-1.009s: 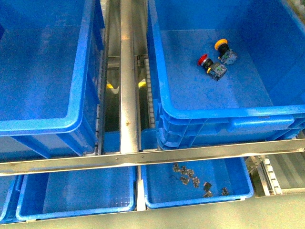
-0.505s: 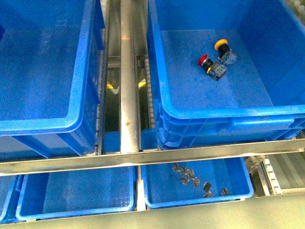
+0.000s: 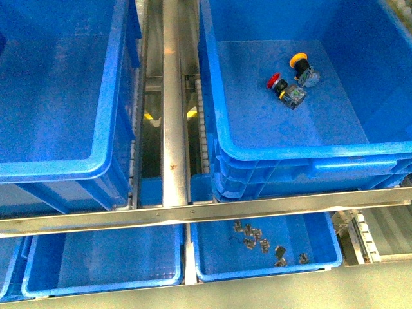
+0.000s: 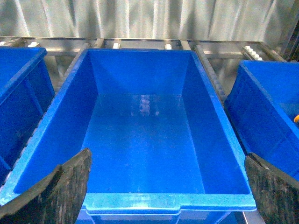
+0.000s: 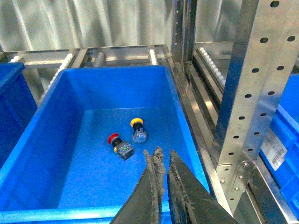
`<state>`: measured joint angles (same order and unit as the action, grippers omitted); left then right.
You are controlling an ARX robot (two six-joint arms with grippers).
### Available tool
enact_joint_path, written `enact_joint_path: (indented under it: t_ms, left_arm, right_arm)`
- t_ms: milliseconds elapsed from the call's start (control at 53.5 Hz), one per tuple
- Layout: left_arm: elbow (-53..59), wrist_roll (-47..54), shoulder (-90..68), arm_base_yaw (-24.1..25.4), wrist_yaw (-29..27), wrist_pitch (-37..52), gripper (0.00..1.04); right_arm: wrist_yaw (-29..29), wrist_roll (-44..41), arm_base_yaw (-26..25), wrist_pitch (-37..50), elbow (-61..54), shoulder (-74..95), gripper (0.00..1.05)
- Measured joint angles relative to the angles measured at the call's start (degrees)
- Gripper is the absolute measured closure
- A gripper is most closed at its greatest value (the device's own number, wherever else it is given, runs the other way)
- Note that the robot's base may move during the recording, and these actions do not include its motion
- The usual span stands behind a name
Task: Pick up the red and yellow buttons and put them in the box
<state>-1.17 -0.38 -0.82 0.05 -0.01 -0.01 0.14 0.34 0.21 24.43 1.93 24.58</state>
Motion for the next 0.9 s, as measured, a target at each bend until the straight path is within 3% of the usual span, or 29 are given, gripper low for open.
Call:
enact_joint_path:
  t_ms: [710, 822, 897]
  left_arm:
    - [0.0, 0.0, 0.0, 0.0, 0.0, 0.0, 0.08]
    - [0.0, 0.0, 0.0, 0.0, 0.0, 0.0, 0.08]
    - [-0.02, 0.0, 0.0, 0.0, 0.0, 0.0, 0.08]
  right_arm:
    - [0.0, 0.0, 0.0, -14.19, -0.02, -14.38, 1.01]
    - [-0.09, 0.0, 0.0, -23.41, 0.0, -21.79, 1.01]
    - [-0.13, 0.0, -0.02, -24.13, 0.0, -23.98, 1.01]
